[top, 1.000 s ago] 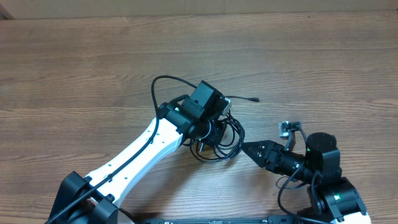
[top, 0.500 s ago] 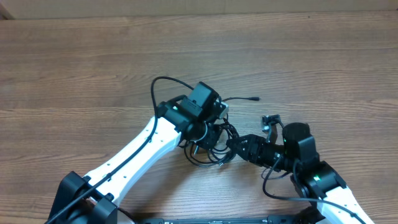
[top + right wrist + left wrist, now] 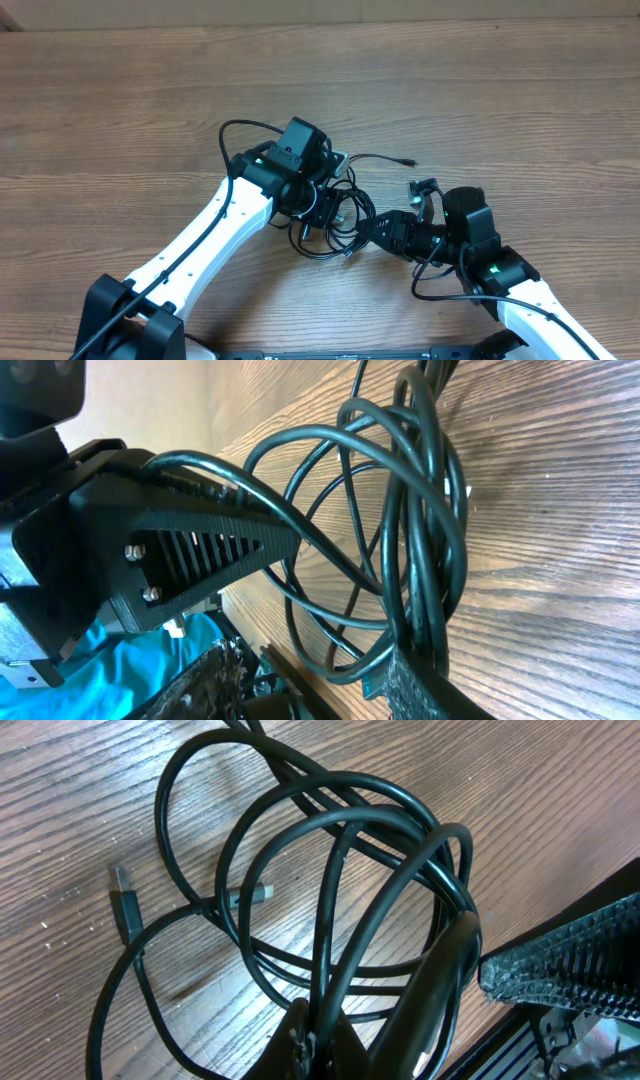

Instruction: Untangle cables

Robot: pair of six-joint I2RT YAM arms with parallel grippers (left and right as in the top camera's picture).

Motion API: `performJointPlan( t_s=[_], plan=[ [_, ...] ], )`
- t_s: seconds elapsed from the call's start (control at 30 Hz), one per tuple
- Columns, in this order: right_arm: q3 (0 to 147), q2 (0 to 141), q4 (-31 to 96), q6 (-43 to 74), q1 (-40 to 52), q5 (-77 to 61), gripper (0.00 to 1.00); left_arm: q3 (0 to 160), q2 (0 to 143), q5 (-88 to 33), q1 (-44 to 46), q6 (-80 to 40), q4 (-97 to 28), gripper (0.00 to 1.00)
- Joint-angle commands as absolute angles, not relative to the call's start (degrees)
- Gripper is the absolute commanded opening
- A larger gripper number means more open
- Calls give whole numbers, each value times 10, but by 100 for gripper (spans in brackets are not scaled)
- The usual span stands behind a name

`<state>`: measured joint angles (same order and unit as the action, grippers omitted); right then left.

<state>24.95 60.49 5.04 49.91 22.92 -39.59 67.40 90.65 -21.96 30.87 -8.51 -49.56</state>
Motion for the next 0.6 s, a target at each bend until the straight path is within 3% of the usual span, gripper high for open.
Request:
performJointPlan(
  t_s=[0.0,0.57],
  plan=[
    [248,605,45,500,232,-407,47,683,897,-240,309,-73,-491,4],
    [248,605,49,510,232,-442,47,683,897,-233,309,-103,-478,4]
  ],
)
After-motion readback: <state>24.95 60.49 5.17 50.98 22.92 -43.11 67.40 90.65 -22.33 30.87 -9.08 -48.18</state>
